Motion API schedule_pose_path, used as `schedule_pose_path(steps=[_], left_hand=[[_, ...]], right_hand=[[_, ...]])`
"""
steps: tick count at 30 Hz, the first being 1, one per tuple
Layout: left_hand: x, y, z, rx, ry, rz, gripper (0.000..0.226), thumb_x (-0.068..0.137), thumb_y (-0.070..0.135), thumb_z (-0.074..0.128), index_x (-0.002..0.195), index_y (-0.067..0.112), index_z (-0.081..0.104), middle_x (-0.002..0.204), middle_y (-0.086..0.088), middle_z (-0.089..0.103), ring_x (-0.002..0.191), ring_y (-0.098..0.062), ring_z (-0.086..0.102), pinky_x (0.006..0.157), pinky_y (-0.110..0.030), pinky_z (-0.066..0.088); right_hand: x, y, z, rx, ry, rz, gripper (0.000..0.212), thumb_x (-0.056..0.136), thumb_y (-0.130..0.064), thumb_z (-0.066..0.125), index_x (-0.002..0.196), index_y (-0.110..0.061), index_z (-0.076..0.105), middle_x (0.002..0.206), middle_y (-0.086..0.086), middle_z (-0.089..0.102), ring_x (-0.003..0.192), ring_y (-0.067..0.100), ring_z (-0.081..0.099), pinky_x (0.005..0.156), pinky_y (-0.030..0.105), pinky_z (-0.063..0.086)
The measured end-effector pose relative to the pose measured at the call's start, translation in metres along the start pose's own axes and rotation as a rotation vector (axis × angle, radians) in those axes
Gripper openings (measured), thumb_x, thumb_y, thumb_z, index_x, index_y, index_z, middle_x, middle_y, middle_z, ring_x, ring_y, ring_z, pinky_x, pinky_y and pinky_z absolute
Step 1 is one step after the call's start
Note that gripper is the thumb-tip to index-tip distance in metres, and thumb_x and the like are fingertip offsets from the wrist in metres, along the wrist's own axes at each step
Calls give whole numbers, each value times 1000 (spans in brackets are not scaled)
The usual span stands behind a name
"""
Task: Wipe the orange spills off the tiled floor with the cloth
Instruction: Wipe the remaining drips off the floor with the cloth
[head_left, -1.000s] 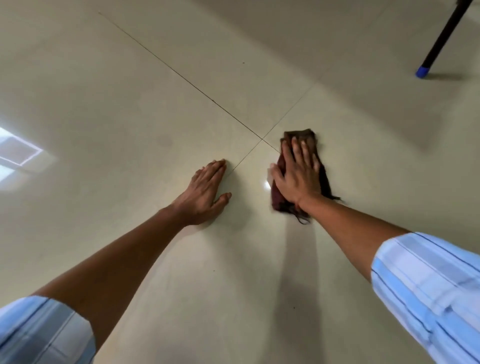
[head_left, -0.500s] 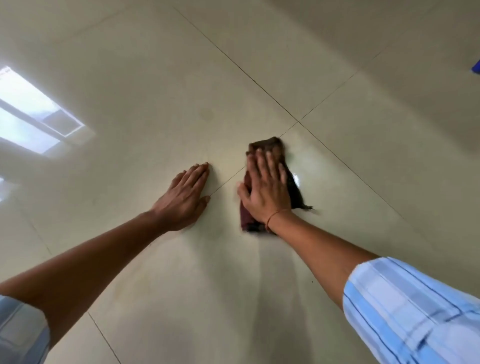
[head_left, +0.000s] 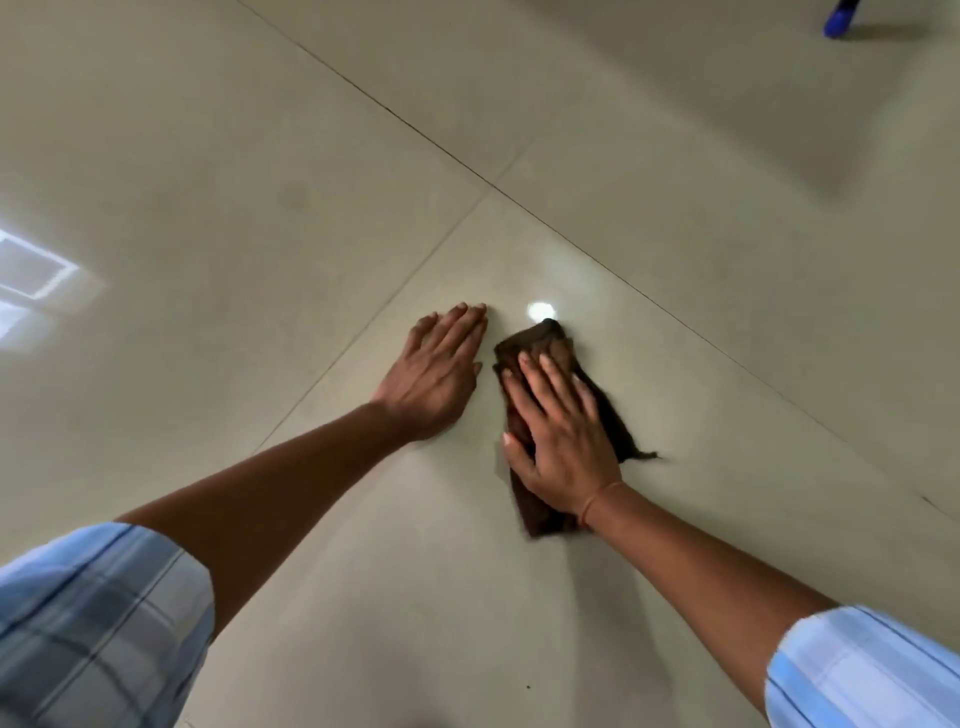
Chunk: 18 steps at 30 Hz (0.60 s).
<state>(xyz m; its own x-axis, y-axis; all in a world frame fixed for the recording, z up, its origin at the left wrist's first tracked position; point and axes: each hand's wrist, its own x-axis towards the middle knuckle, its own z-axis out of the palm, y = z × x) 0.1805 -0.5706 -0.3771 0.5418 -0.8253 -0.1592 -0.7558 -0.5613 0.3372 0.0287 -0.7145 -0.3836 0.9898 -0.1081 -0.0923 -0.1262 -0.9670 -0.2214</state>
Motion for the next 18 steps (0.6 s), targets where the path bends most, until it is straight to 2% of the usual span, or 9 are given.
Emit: schedule_pose_path(steps=[2, 5, 6, 8, 11, 13, 14, 16, 18], left_hand=[[1, 2, 1, 2, -3, -16, 57, 100, 30, 29, 151, 5, 22, 159, -12, 20, 148, -26, 14, 120, -43, 10], [1, 3, 3, 7, 21, -16, 57, 99, 29, 31, 150, 5, 24, 158, -12, 23, 147, -26, 16, 119, -43, 11], [2, 3, 3, 6, 25, -19, 57, 98, 29, 31, 150, 5, 24, 158, -12, 24, 147, -26, 16, 119, -43, 10], [2, 1, 5, 6, 16, -21, 59, 98, 30, 29, 150, 5, 25, 158, -12, 24, 147, -26, 16, 119, -42, 10], [2, -2, 0, 5, -4, 20, 62, 97, 36, 22, 150, 4, 25, 158, -13, 22, 148, -27, 15, 119, -43, 10], [1, -3, -4, 7, -6, 24, 64, 97, 38, 22, 150, 3, 25, 159, -13, 22, 147, -28, 16, 118, -44, 10], [-2, -4, -6, 1, 6, 5, 63, 97, 38, 23, 150, 3, 24, 159, -13, 21, 147, -28, 16, 118, -44, 11], [-9, -9, -7, -23, 23, -38, 63, 97, 37, 24, 150, 3, 24, 159, -13, 20, 147, -28, 16, 118, -44, 11], [-17, -17, -7, -33, 29, -74, 63, 97, 37, 23, 150, 3, 24, 159, -12, 20, 147, -28, 16, 118, -43, 11]], right_hand=[[-4, 25, -5, -23, 23, 31, 68, 89, -47, 38, 151, -19, 32, 158, 8, 30, 147, 26, 23, 113, 51, 27], [23, 47, -12, -28, 107, 302, 69, 89, -48, 39, 151, -20, 31, 159, 8, 27, 148, 27, 19, 115, 50, 22], [25, 41, -10, -19, 132, 341, 70, 89, -49, 39, 151, -19, 31, 159, 8, 27, 148, 28, 19, 116, 49, 19], [9, 15, -2, 14, 114, 254, 71, 89, -50, 39, 151, -18, 31, 158, 9, 28, 148, 28, 19, 116, 49, 19], [-27, 5, 2, 20, 19, -41, 67, 91, -50, 39, 150, -18, 35, 158, 7, 28, 148, 25, 20, 115, 50, 23], [-18, 26, -5, -4, 18, -75, 65, 91, -48, 38, 149, -20, 36, 157, 7, 31, 147, 25, 23, 114, 50, 26], [-6, 37, -8, -19, 29, -27, 65, 91, -48, 37, 149, -20, 36, 157, 7, 32, 146, 25, 24, 112, 51, 28], [26, 47, -12, -5, 73, 183, 66, 90, -50, 36, 149, -21, 35, 156, 8, 32, 146, 27, 24, 112, 52, 27], [56, 26, -9, -6, 147, 390, 69, 88, -52, 37, 148, -18, 37, 156, 10, 32, 146, 29, 24, 114, 50, 22]])
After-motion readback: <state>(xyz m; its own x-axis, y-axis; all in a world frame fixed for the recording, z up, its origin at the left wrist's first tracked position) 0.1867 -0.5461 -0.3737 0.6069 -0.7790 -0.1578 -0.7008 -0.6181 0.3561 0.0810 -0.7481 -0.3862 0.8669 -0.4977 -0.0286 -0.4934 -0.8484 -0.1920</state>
